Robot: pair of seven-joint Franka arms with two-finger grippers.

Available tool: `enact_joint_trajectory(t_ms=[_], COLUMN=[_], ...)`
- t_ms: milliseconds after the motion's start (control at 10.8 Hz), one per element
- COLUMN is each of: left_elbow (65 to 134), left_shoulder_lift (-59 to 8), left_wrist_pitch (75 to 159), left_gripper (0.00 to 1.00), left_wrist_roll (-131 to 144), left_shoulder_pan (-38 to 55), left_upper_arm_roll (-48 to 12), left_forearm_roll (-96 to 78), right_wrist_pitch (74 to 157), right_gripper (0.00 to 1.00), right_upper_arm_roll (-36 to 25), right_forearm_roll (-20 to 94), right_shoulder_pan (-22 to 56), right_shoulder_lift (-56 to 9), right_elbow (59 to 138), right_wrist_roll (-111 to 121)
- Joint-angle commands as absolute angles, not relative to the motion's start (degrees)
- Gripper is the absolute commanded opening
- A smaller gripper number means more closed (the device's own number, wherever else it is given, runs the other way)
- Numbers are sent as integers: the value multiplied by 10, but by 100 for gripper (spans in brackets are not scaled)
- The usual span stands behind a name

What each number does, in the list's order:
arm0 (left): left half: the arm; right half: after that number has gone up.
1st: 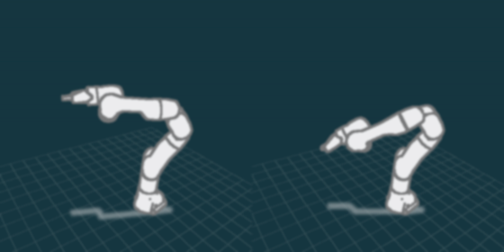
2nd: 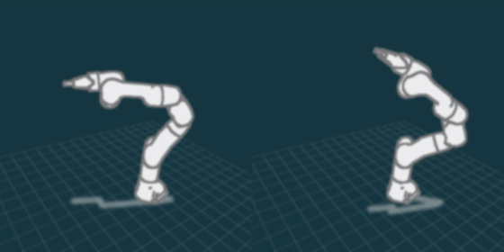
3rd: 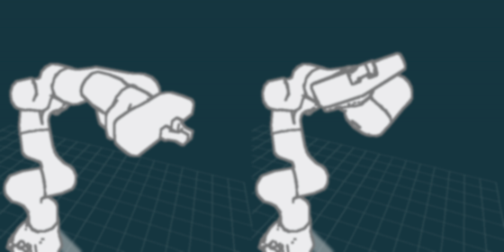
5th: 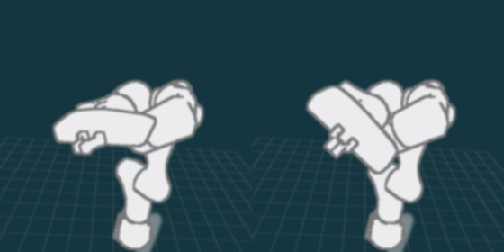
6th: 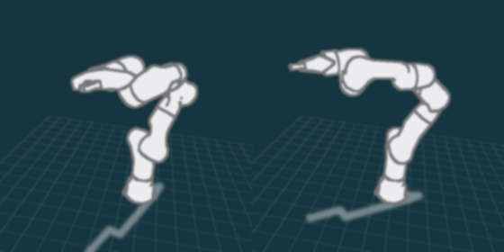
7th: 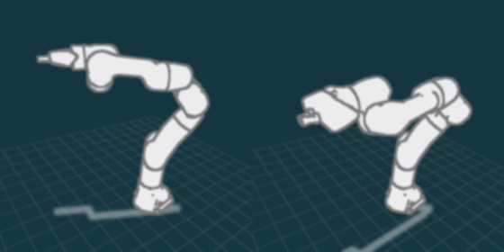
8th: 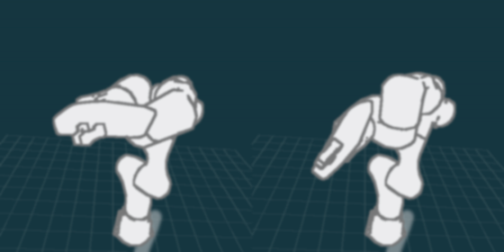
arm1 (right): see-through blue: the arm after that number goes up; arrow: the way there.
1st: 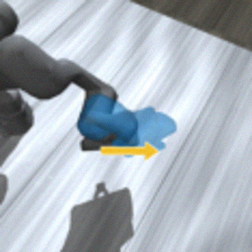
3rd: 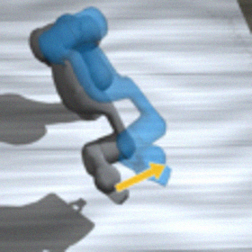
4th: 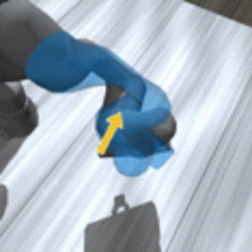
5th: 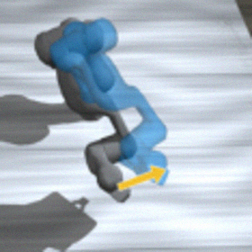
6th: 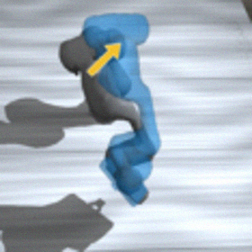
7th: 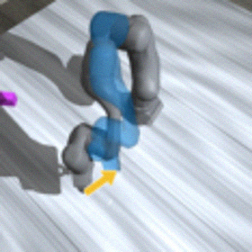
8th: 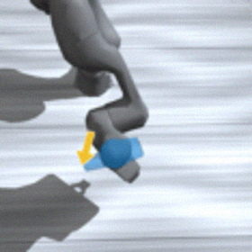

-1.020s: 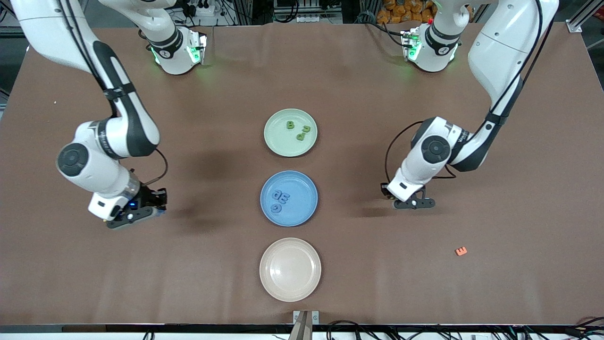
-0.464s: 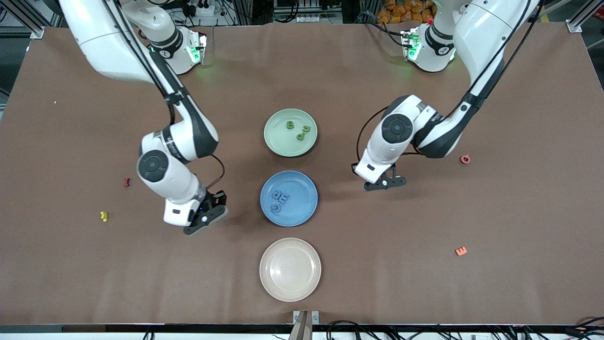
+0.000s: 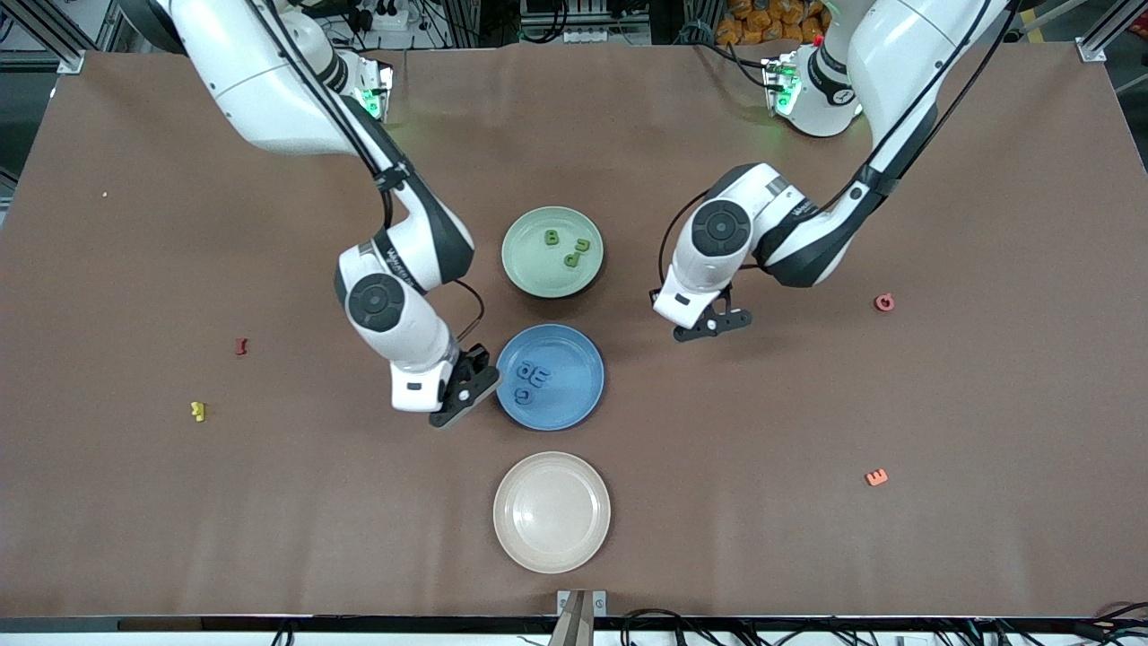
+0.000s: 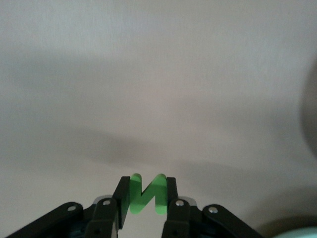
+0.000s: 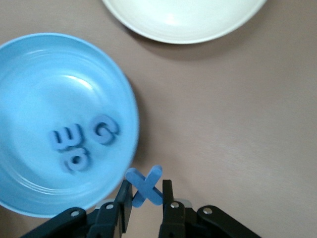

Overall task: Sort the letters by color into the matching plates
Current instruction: 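Place the X on the blue plate while the left gripper places N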

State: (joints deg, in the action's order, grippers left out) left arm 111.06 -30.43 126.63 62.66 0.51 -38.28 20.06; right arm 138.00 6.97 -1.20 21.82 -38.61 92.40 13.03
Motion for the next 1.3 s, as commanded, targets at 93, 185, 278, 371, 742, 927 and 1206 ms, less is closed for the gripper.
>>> enact_joint_trajectory(t_ms=[93, 185, 278, 371, 742, 927, 1206], left_elbow=[1116, 1117, 1116, 1116, 1114, 1105, 1042], left_shoulder_lift=[-302, -301, -302, -302, -302, -305, -353], left_wrist_pitch=[1219, 1214, 1213, 1213, 1213, 1217, 1219], left_gripper=[0, 0, 0, 0, 0, 0, 0], left_wrist_roll=[749, 762, 763, 763, 765, 766, 769], left_shoulder_pan=[2, 2, 3, 4, 4, 17, 75], left_upper_arm_roll=[-460, -472, -474, -473, -477, -477, -479], left_forearm_roll=[189, 178, 173, 173, 172, 156, 149], right_wrist_pitch=[1375, 1375, 1375, 1376, 1369, 1318, 1265], right_gripper=[20, 20, 31, 86, 100, 100, 100], right_upper_arm_roll=[83, 86, 89, 89, 86, 68, 55], right_forearm_roll=[-11, -11, -11, -10, 6, 5, 6], right_shoulder_pan=[266, 274, 276, 273, 261, 241, 168], right_shoulder_lift=[-428, -435, -437, -438, -425, -412, -385], right_elbow=[871, 861, 860, 860, 859, 860, 858], right_wrist_roll=[85, 76, 65, 61, 70, 102, 169])
